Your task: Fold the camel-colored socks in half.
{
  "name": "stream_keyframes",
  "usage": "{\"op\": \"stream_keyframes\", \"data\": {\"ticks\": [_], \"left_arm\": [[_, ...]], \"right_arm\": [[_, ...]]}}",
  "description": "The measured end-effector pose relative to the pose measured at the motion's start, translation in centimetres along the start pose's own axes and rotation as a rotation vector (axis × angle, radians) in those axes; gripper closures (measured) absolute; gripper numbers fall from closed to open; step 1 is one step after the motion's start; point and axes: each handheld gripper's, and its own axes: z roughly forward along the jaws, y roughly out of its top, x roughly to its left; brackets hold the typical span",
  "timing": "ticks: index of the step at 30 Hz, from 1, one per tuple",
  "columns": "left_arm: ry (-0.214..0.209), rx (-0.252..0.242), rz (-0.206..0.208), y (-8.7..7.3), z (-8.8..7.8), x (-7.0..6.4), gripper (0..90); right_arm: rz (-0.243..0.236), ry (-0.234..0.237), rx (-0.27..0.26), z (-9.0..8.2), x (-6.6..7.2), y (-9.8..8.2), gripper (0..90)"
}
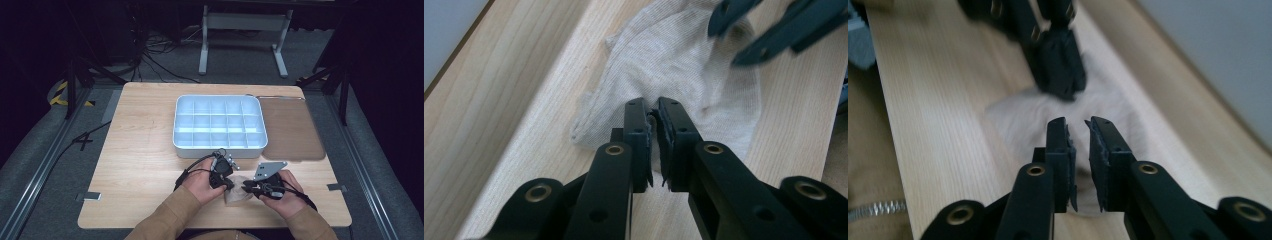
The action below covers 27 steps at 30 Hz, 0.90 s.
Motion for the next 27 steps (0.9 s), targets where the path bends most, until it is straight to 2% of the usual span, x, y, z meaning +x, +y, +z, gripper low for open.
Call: {"op": "stream_keyframes", "data": {"ticks": [3,4,9,14,16,21,24,27], "left_arm": [[0.003,-0.004,-0.017,-0.1,0.1,0.2,85.2],[0.003,0.003,-0.022,0.0,0.0,0.3,85.6],[-0.003,0.004,-0.026,0.0,0.1,0.4,86.1],[0.007,0.004,-0.037,-0.1,0.0,0.4,86.1],[0.009,-0.001,-0.035,-0.2,0.0,0.4,85.6],[0.002,-0.015,-0.058,-0.4,-0.8,0.4,80.3],[0.0,-0.034,-0.072,-0.7,-1.5,0.6,75.3],[-0.003,-0.044,-0.085,-1.0,-2.1,0.8,72.0]], "right_arm": [[0.003,0.007,0.071,0.7,-0.4,-0.8,75.9],[0.017,0.015,0.065,0.7,-0.6,-1.0,75.6],[0.027,0.037,0.07,0.6,-1.1,-1.5,73.3],[0.048,0.071,0.043,0.6,-1.6,-2.2,73.5],[0.065,0.066,0.04,0.7,-1.7,-2.3,73.5],[0.058,0.043,0.05,0.7,-1.3,-2.1,73.1],[0.072,0.035,0.042,0.6,-1.3,-2.0,66.4],[0.066,0.021,0.036,0.3,-1.3,-1.7,65.9]]}}
